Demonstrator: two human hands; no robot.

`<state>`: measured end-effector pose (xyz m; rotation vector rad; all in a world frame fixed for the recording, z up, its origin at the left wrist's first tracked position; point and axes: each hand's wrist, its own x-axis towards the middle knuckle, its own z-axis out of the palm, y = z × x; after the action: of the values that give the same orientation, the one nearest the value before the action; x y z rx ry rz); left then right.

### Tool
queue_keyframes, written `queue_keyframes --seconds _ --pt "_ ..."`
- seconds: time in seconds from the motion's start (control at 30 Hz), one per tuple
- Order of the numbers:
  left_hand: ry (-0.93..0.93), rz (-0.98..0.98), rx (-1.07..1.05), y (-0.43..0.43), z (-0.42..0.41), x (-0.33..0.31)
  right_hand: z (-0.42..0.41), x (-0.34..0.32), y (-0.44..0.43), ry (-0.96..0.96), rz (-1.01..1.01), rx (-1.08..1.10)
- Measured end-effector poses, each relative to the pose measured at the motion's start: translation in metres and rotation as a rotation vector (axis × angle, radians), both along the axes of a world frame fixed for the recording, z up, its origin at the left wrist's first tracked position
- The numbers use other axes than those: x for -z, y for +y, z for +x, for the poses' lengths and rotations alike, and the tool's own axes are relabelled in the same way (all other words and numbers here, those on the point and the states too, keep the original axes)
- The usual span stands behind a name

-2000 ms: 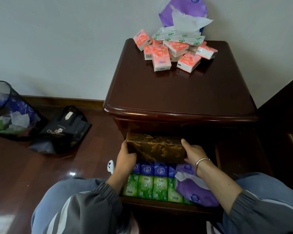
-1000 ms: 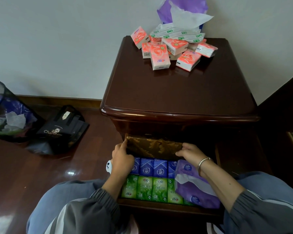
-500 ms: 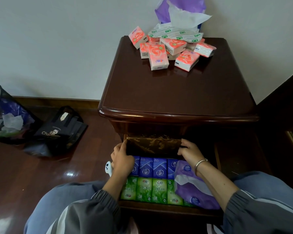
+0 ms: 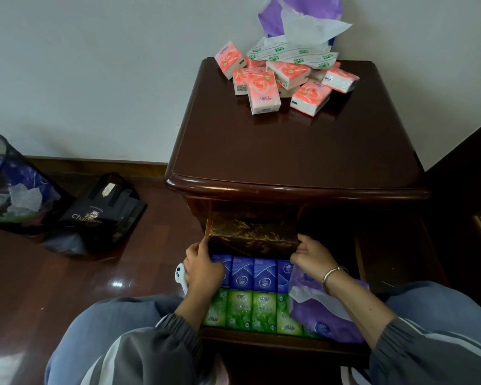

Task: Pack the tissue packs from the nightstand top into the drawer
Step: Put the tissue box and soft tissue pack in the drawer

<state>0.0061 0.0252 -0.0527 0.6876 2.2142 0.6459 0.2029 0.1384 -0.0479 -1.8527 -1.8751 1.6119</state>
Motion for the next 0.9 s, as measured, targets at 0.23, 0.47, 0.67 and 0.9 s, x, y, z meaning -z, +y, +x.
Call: queue_keyframes --seconds 0.23,0.47,0.67,0.9 --pt "0.035 0.023 0.001 -0.006 0.005 0.001 0.002 0.002 -0.003 -0.087 0.051 -0.064" --pt "0.233 0.141 0.044 -0.008 0.013 -0.010 0.015 -0.009 0.000 -0.073 0.135 -0.065" --pt "0.125 0.219 0.244 0.000 0.040 -0.015 0.072 -0.034 0.004 -0.308 0.320 -0.131" --pt "0.687 0.035 0.550 0.004 0.065 0.009 0.132 -0.040 -0.021 -0.485 0.103 -0.145"
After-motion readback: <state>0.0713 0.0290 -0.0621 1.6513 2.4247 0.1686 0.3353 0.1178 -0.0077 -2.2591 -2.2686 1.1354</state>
